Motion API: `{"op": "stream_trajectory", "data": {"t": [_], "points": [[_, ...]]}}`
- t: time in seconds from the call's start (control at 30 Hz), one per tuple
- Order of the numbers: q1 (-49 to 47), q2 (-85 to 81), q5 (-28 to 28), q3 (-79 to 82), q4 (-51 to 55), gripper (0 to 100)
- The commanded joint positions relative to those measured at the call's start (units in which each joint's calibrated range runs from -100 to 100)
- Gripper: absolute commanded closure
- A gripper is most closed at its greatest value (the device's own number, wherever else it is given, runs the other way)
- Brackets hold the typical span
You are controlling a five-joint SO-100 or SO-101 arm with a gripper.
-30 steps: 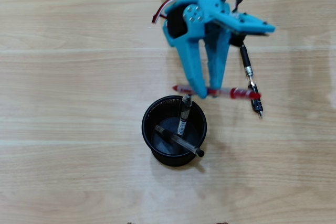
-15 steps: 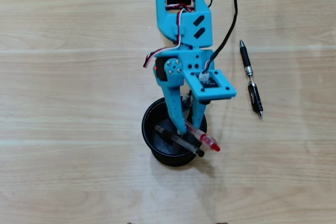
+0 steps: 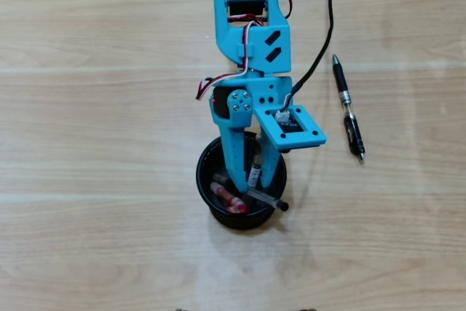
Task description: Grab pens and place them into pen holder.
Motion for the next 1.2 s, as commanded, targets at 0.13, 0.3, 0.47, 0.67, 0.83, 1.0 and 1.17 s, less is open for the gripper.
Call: {"op": "stream_trajectory", "data": {"t": [0.13, 0.3, 0.47, 0.67, 0.83, 1.0, 1.17], "points": [[0.7, -5.2, 0.5, -1.6, -0.7, 89], [-1.0, -15.0, 0.5, 0.4, 8.1, 89], [-4.5, -24.1, 2.9, 1.8, 27.7, 89], [-12.9, -24.1, 6.9, 2.7, 46.1, 89], [-20.0, -19.5, 6.7, 10.5, 48.3, 89], [-24.7, -13.6, -0.9, 15.0, 48.3, 89], [-28.1, -9.4, -8.1, 14.5, 47.2, 89]]}}
